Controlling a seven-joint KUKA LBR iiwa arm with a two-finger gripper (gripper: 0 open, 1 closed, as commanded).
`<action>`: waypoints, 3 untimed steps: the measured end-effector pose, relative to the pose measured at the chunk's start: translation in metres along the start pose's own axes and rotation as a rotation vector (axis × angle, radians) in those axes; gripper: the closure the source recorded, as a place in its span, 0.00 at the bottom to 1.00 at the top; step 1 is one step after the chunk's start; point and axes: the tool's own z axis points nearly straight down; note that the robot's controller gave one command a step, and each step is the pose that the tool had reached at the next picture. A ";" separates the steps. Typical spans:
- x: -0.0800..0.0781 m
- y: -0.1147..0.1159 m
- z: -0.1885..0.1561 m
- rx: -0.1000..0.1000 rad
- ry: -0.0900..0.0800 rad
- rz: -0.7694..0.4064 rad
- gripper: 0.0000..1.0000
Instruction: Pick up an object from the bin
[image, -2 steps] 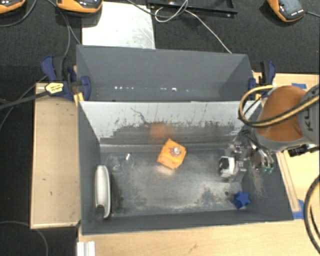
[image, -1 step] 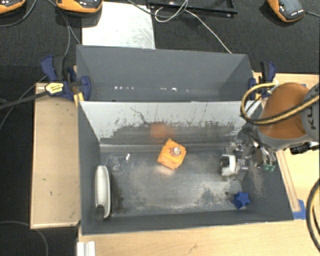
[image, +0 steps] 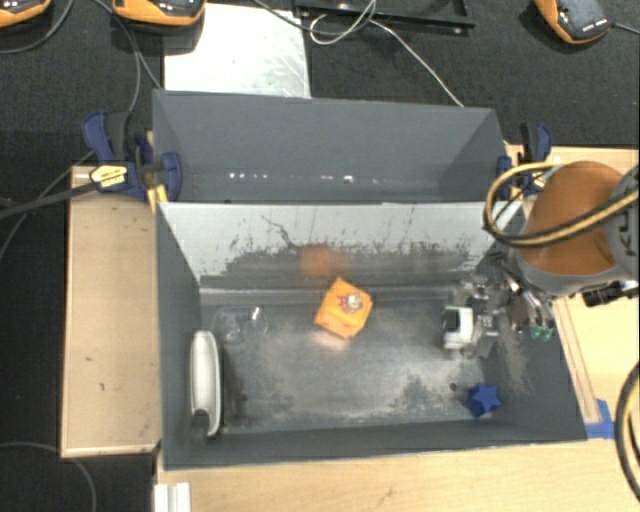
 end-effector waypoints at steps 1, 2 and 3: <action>0.002 0.000 -0.014 -0.001 0.008 0.000 1.00; 0.001 0.000 -0.035 -0.001 0.006 0.000 1.00; -0.001 0.000 -0.052 0.000 -0.001 -0.001 1.00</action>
Offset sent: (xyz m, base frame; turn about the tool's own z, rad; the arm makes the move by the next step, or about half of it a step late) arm 0.0000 -0.0001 0.0030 0.0000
